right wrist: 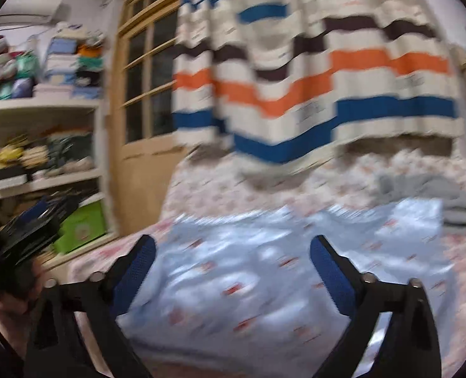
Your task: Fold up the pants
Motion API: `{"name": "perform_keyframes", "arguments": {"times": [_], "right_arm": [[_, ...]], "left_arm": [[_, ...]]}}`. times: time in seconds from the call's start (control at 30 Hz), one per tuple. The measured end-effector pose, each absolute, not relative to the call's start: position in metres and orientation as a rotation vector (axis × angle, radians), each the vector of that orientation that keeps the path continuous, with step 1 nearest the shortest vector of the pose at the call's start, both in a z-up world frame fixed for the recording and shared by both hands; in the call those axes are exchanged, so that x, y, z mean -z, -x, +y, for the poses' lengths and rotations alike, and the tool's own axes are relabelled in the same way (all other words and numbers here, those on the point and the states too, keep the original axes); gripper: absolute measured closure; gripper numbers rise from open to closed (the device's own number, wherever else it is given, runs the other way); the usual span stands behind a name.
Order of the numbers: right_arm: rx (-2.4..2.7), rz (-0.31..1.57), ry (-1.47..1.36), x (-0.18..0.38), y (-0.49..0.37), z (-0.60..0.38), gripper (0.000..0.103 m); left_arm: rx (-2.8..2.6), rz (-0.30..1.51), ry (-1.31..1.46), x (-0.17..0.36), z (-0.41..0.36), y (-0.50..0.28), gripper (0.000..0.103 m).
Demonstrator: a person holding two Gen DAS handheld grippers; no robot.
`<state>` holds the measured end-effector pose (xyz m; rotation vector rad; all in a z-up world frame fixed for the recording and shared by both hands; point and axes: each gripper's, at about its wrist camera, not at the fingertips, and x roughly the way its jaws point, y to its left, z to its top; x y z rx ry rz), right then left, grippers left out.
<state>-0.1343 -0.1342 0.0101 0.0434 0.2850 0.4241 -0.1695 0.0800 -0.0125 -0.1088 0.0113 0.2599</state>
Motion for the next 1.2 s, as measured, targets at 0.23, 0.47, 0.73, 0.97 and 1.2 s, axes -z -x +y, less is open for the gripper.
{"name": "perform_keyframes", "arguments": {"times": [0.23,0.47,0.73,0.97,1.2], "right_arm": [[-0.573,0.370,0.000,0.027,0.142,-0.092,0.037],[-0.612,0.422,0.139,0.044,0.142,-0.057,0.059],[-0.570,0.507,0.172,0.056,0.131,-0.049,0.094],[-0.528,0.482,0.112,0.045,0.127,-0.062,0.094],[-0.530,0.455,0.081,0.031,0.129,-0.065,0.094]], "left_arm": [[-0.324,0.063,0.110,0.031,0.089,0.158,0.000],[-0.363,0.107,0.149,0.044,0.102,0.153,0.000],[-0.320,0.133,0.195,0.048,0.108,0.151,0.000],[-0.294,0.203,0.186,0.036,0.110,0.132,0.000],[-0.090,0.472,0.234,0.012,0.133,0.033,0.025]]}}
